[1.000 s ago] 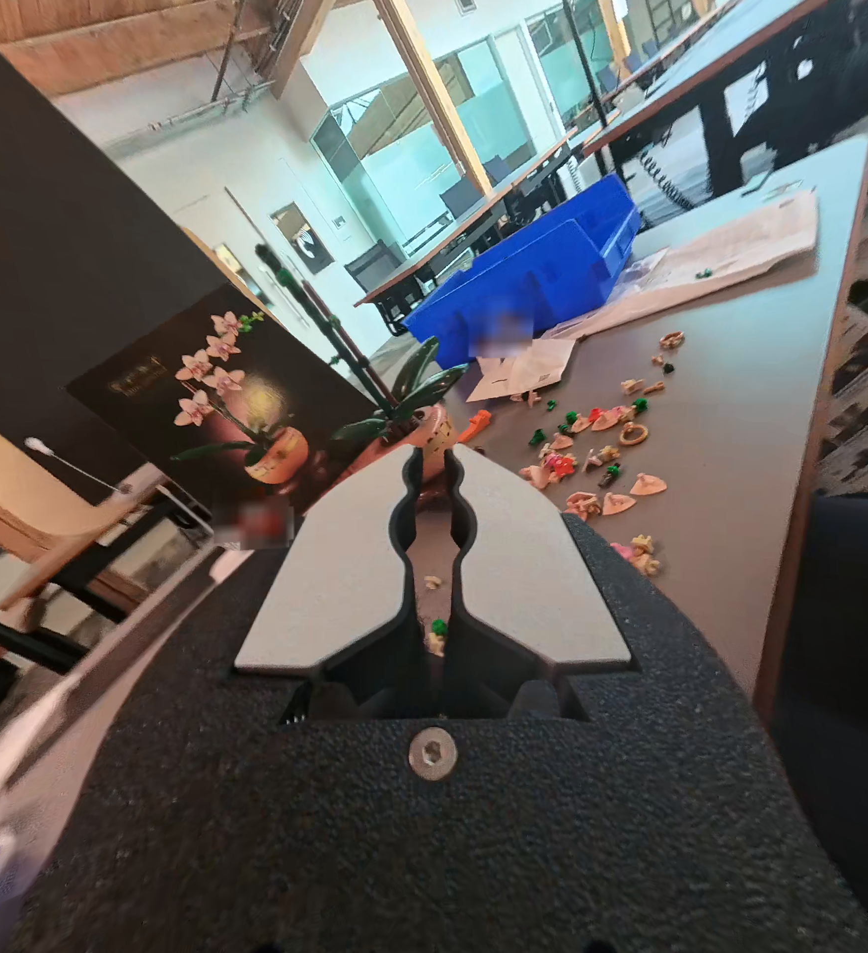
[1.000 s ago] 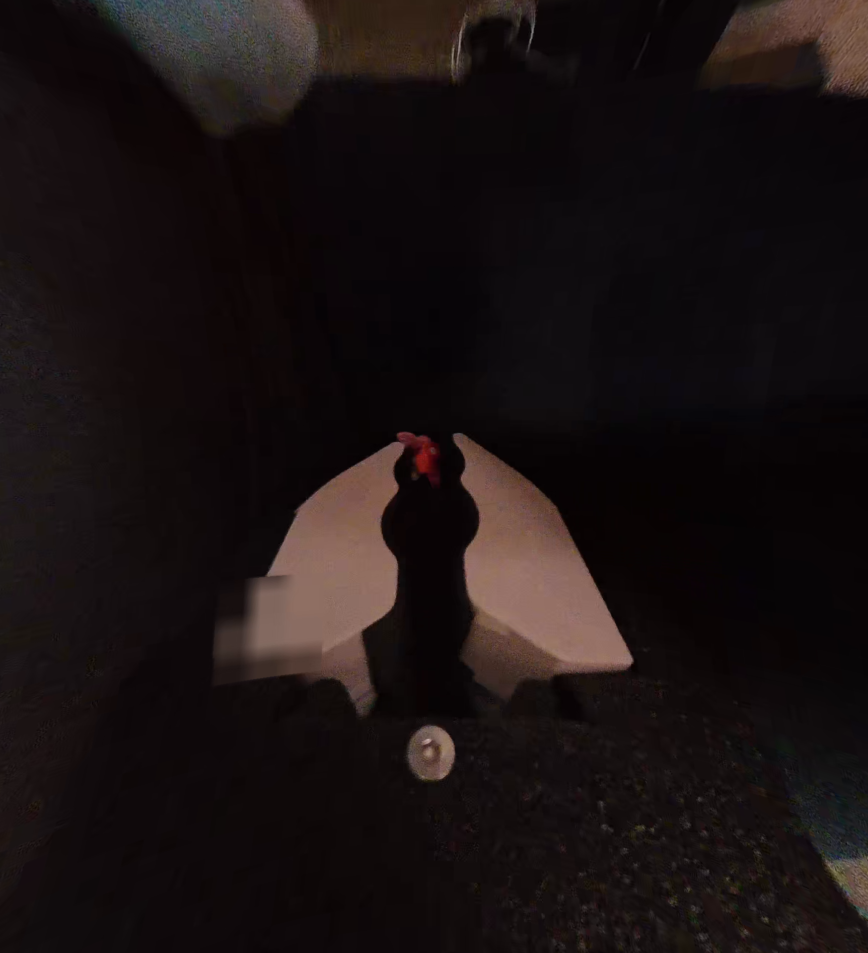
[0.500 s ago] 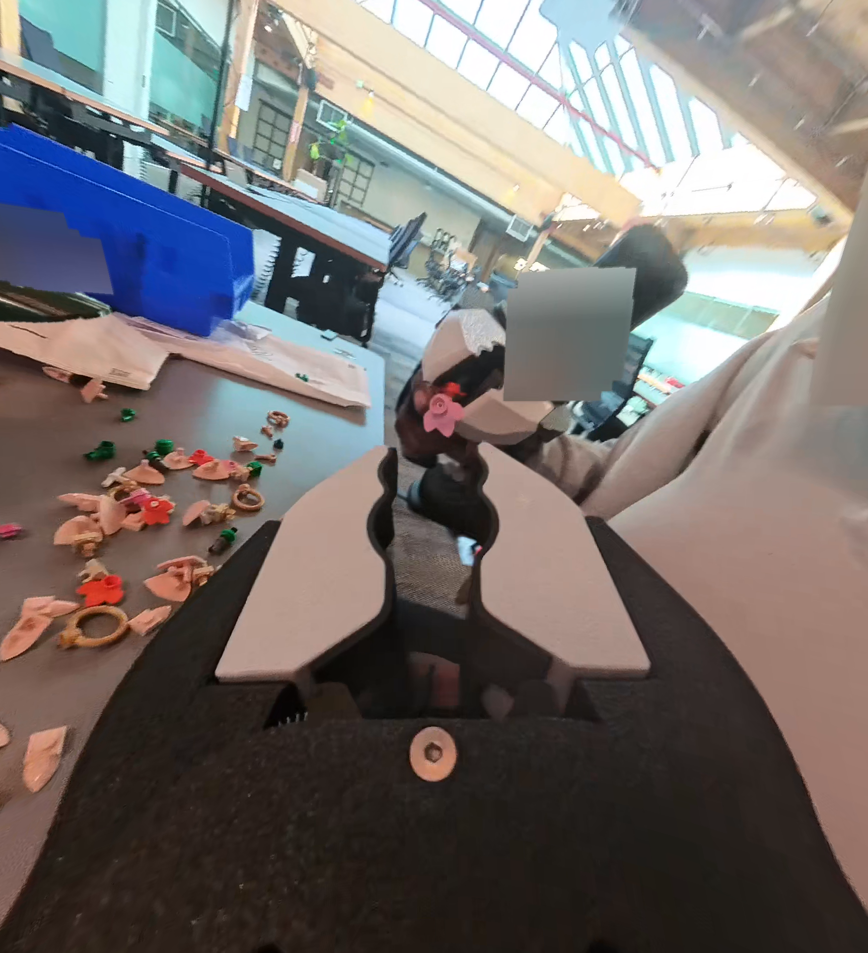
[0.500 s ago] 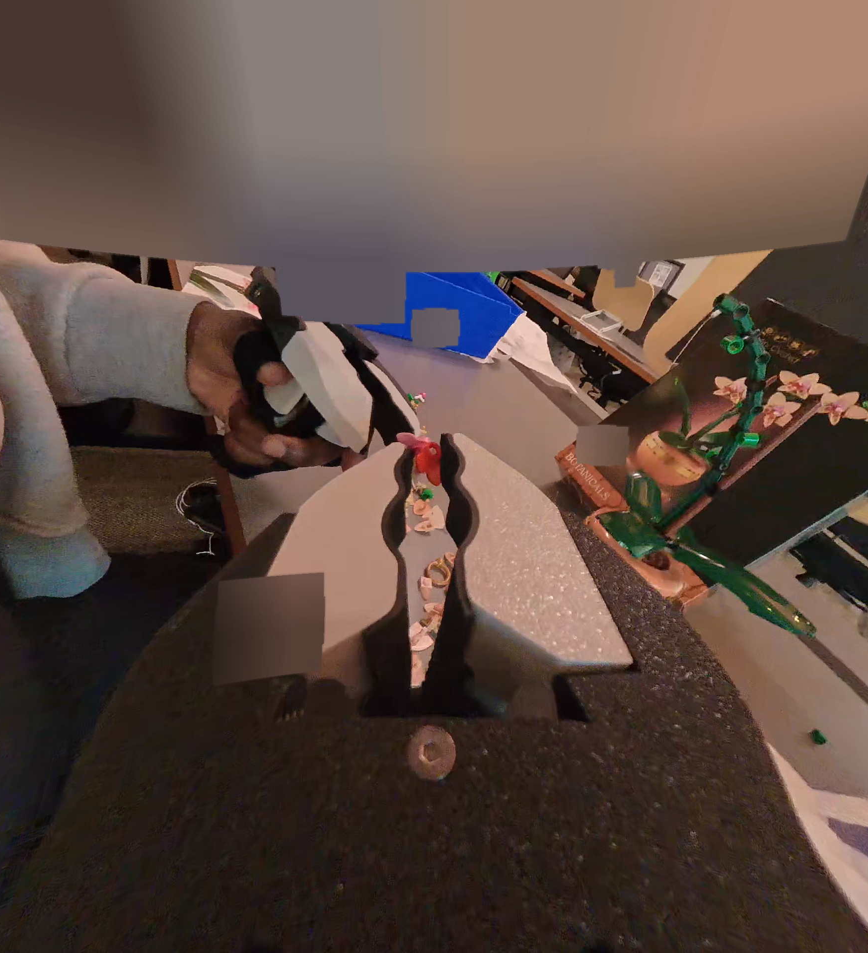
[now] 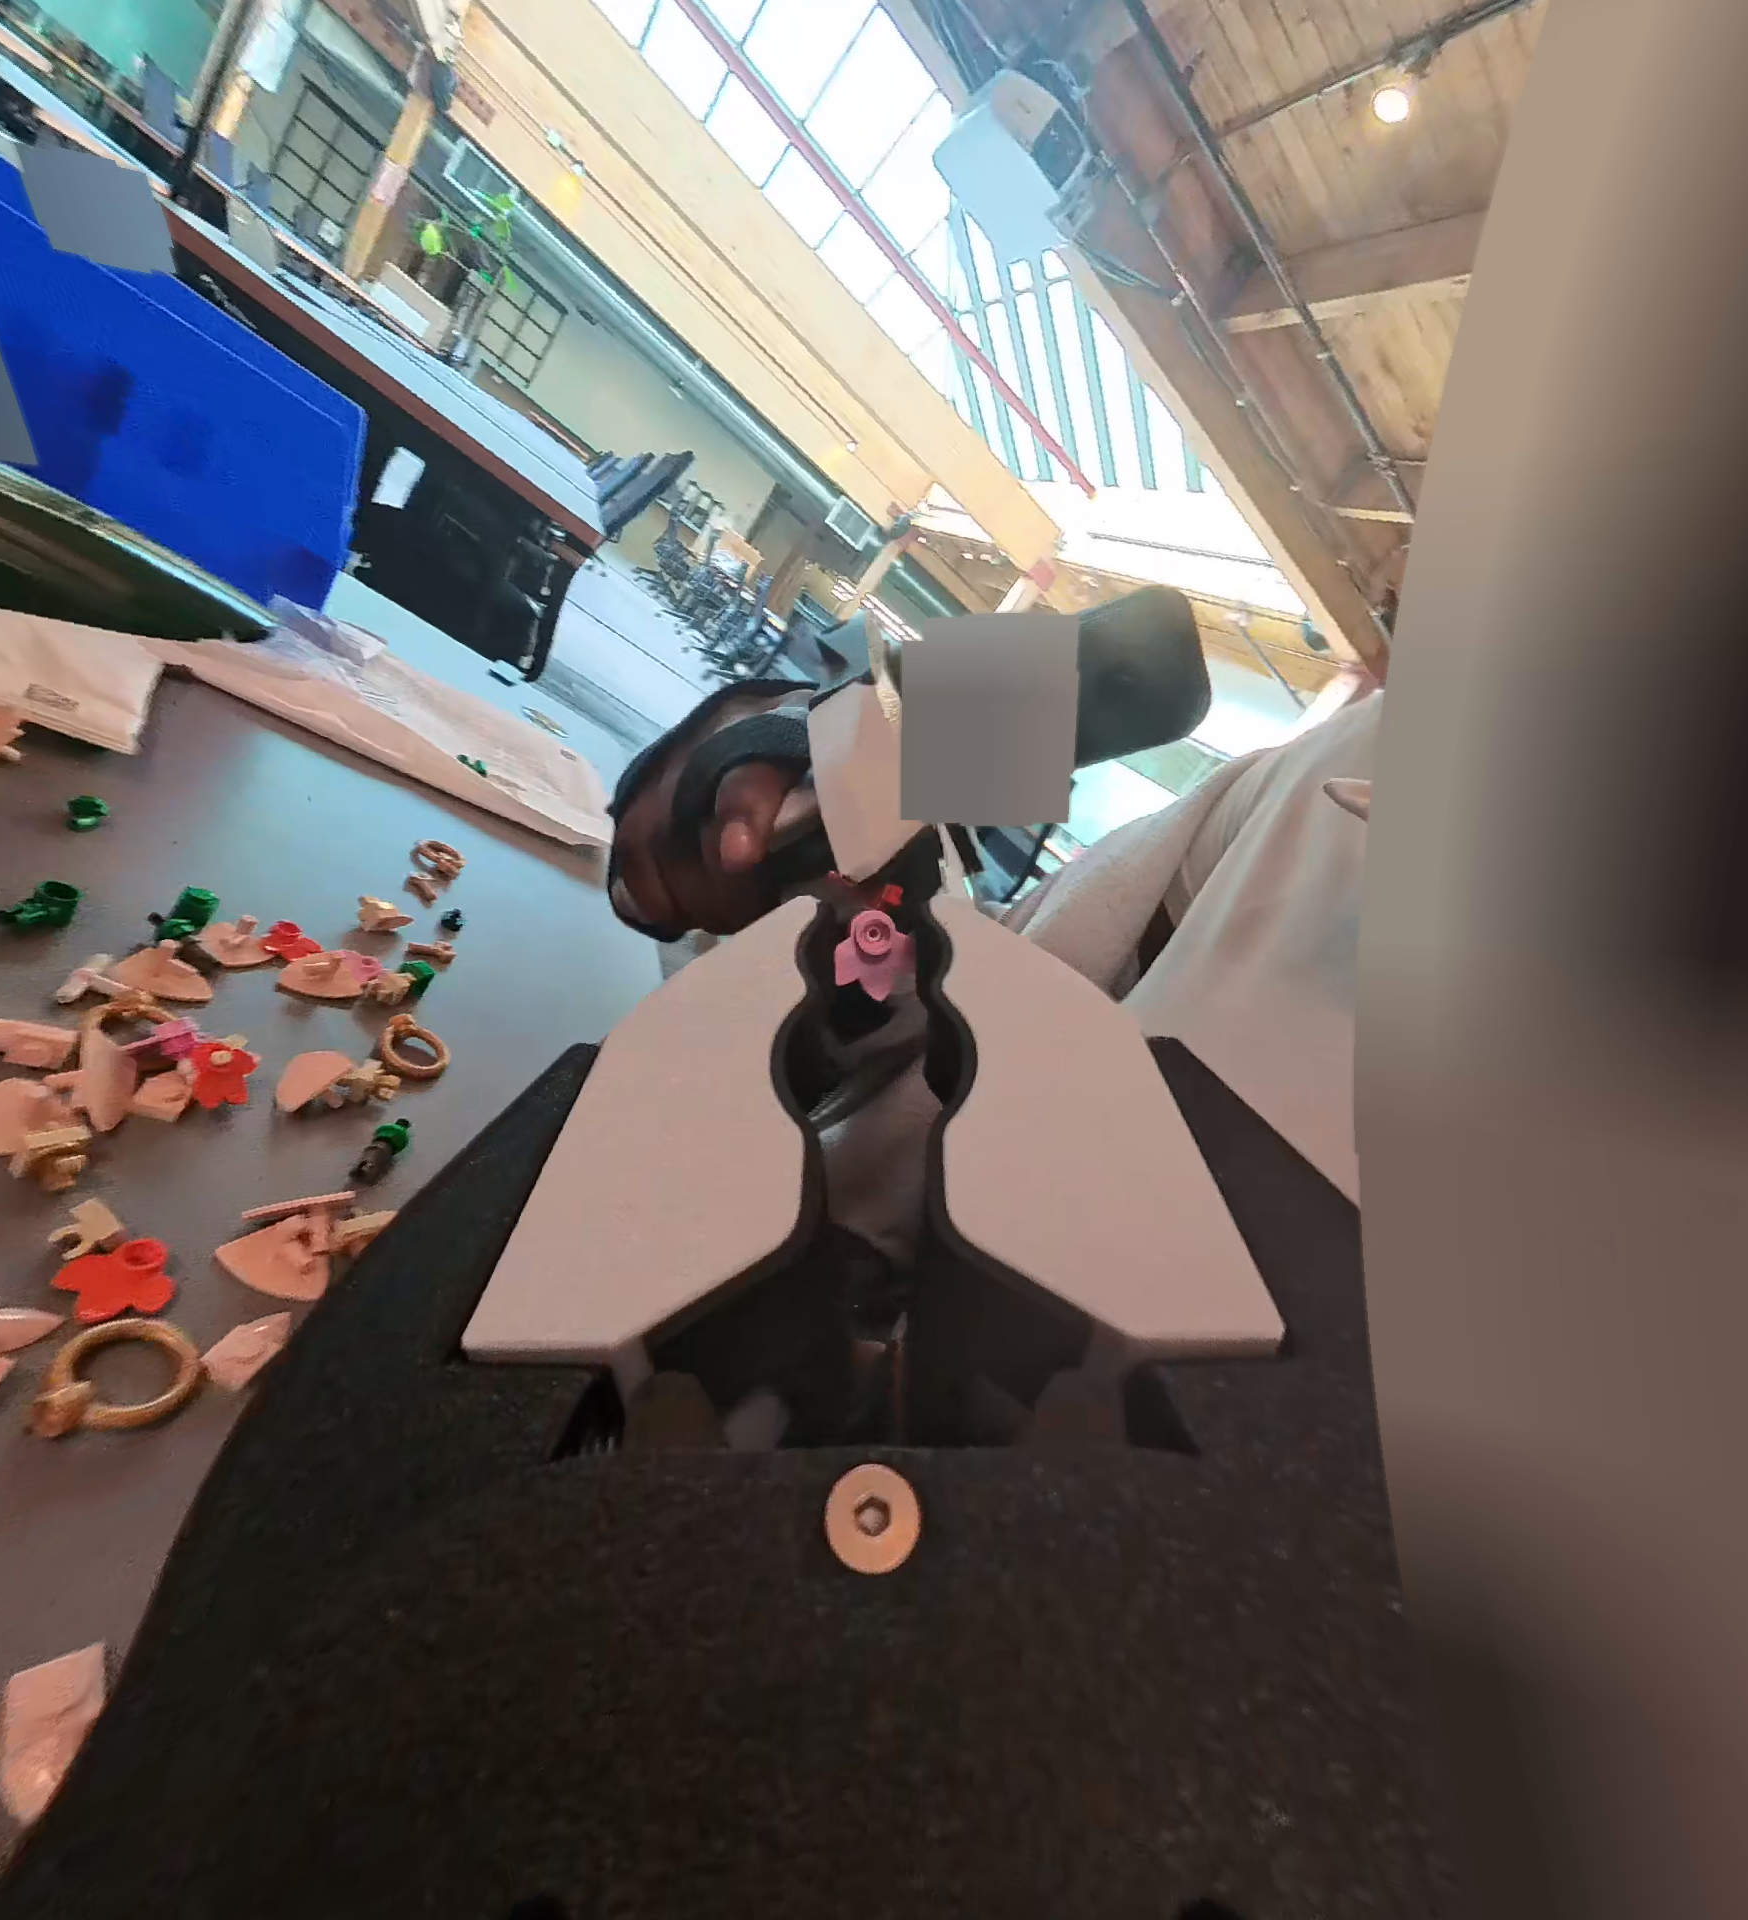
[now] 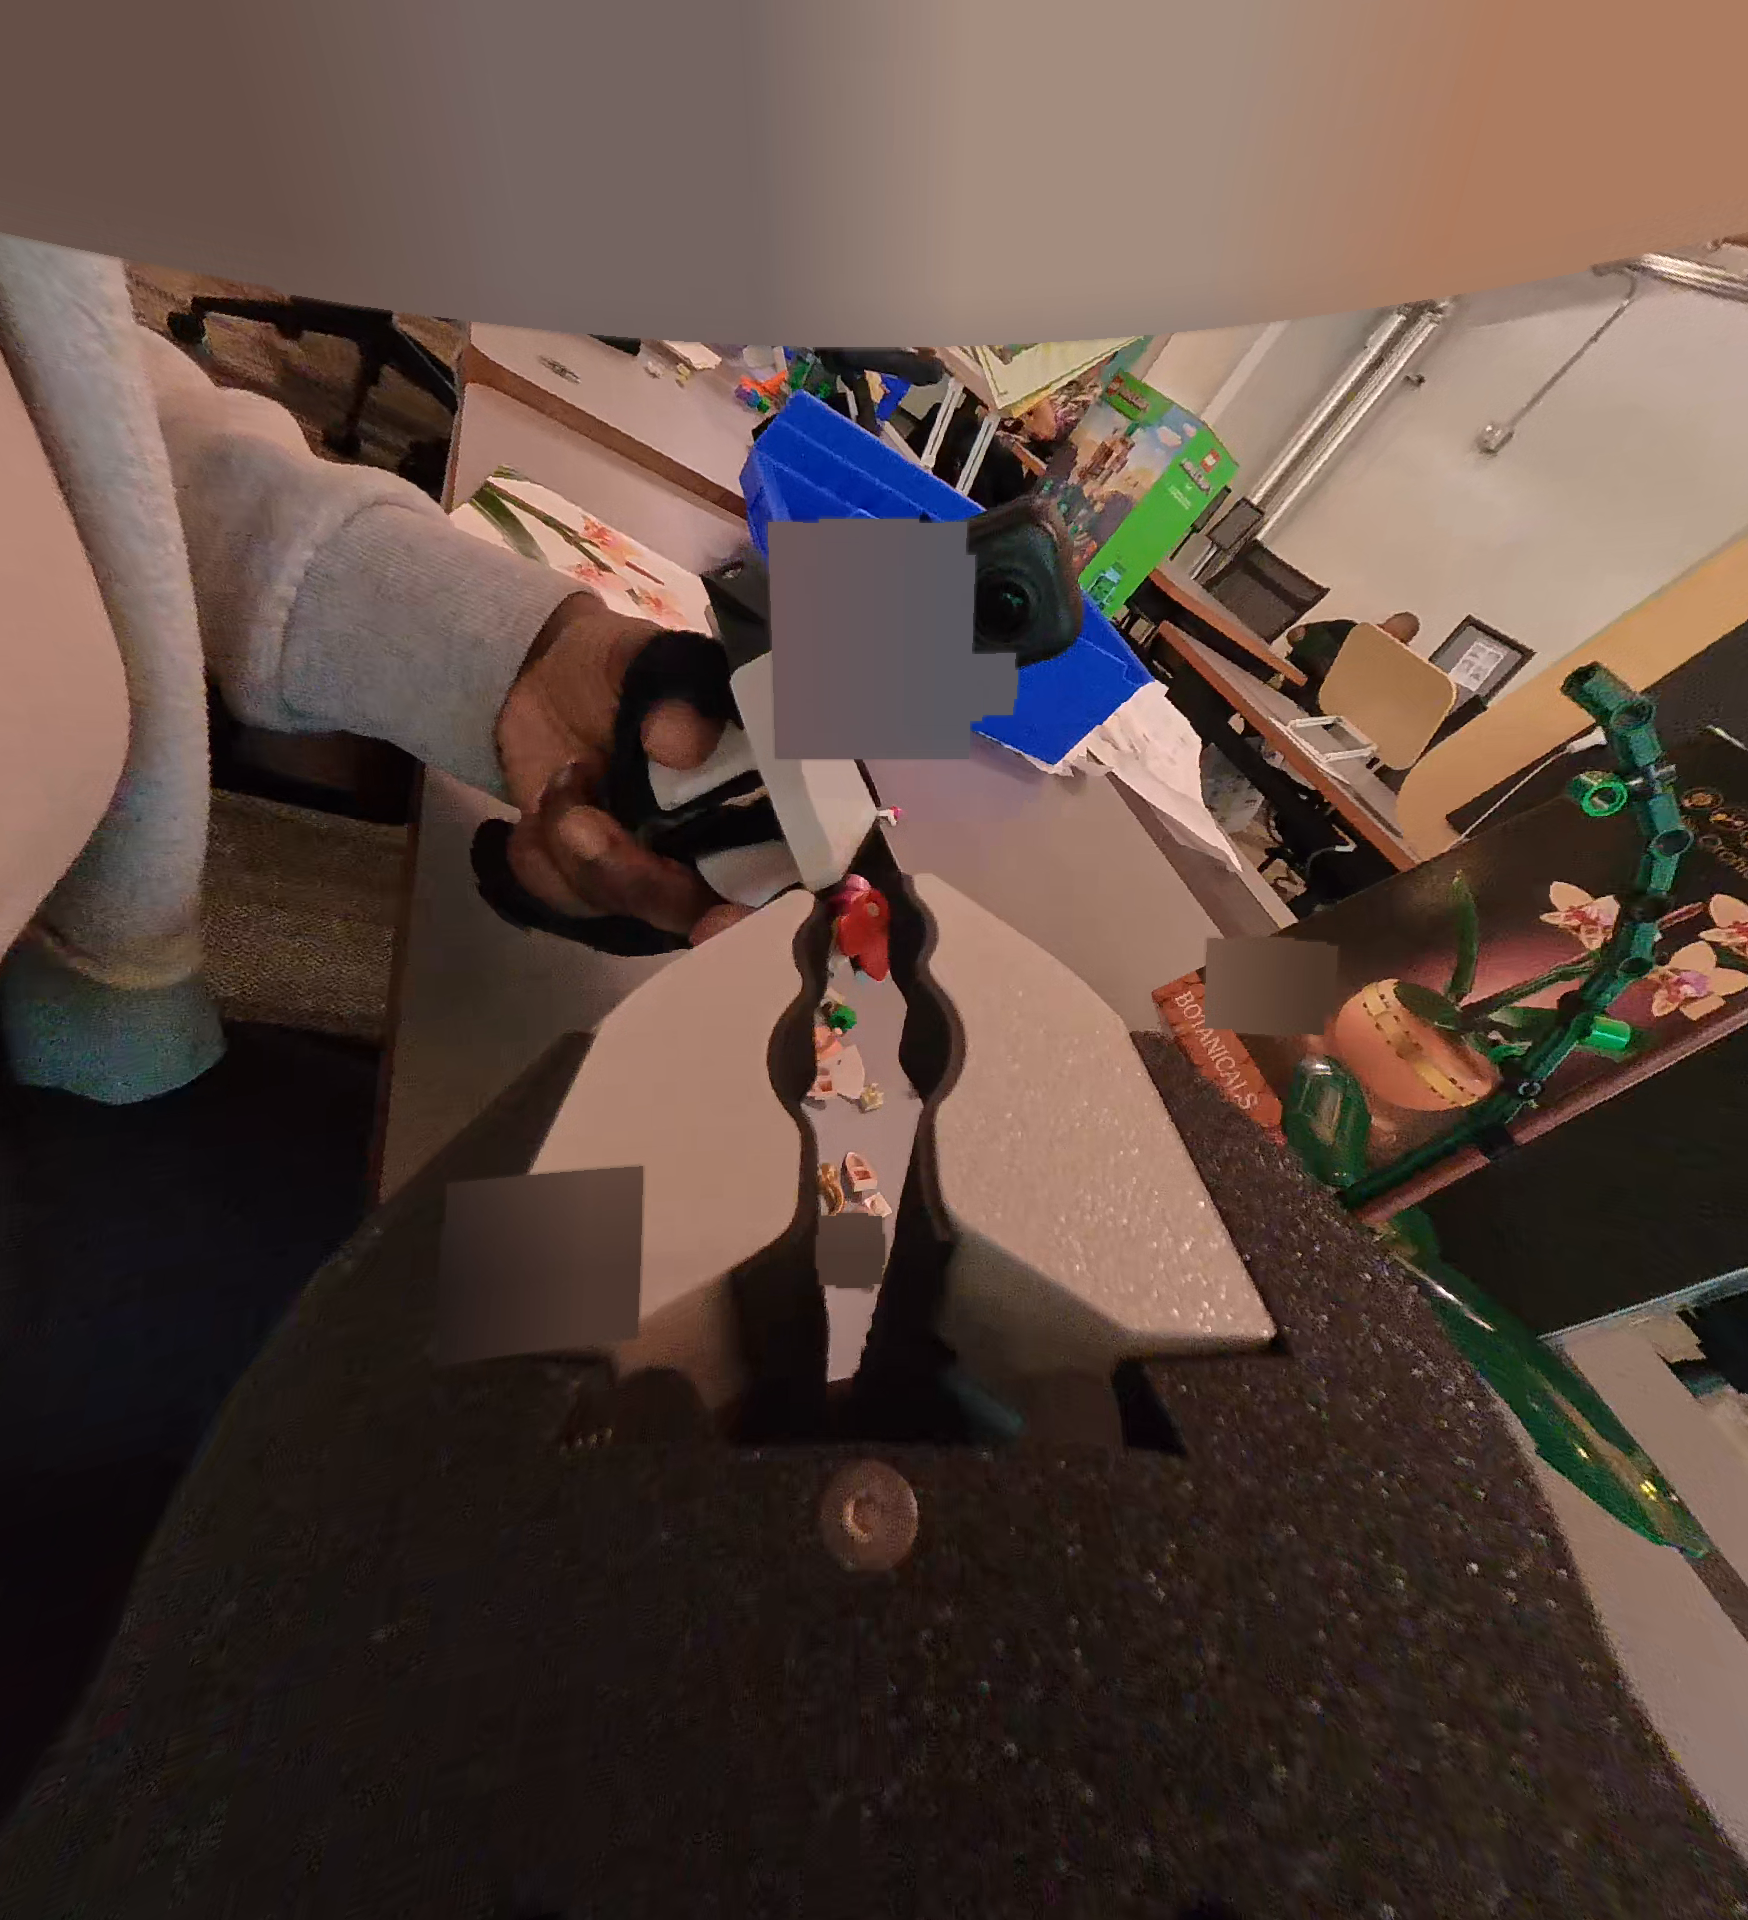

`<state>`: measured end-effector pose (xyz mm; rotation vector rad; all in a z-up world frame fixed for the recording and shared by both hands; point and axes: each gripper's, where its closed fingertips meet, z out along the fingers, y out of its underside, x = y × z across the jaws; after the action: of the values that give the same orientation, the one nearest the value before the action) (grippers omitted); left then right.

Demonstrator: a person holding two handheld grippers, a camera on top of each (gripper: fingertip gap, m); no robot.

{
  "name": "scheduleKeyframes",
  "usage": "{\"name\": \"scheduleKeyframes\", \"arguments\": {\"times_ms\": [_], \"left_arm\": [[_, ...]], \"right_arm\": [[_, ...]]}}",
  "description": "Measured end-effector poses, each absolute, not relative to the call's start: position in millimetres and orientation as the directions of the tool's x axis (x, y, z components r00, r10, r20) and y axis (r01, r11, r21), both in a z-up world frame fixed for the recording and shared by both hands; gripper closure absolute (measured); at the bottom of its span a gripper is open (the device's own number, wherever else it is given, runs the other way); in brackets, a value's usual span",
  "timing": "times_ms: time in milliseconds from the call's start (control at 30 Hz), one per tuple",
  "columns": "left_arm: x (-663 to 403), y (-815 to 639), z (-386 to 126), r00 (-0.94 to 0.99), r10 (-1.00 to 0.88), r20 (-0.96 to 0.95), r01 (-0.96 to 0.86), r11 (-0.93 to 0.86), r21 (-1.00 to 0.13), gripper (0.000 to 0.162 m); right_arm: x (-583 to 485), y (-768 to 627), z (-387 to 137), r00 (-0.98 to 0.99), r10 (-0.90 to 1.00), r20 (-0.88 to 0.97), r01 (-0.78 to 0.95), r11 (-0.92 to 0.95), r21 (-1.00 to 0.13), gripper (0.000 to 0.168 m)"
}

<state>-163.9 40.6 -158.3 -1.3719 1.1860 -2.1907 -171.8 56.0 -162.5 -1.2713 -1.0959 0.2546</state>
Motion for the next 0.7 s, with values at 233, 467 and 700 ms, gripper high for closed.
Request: {"name": "scheduleKeyframes", "arguments": {"times_ms": [233, 467, 700], "left_arm": [[-167, 58, -171, -0.358, -0.798, 0.486, -0.150, -0.464, -0.873, 0.149], [-163, 61, -191, -0.214, -0.951, 0.223, -0.319, -0.148, -0.936, 0.149], [-167, 66, -208, -0.171, -0.982, 0.075, -0.479, 0.016, -0.878, 0.150]], "right_arm": [[-162, 64, -171, 0.487, 0.813, 0.321, 0.314, 0.180, -0.932, 0.151], [-171, 73, -197, 0.399, 0.841, 0.366, 0.459, 0.162, -0.873, 0.146], [-170, 79, -208, 0.382, 0.800, 0.463, 0.545, 0.210, -0.812, 0.156]]}}
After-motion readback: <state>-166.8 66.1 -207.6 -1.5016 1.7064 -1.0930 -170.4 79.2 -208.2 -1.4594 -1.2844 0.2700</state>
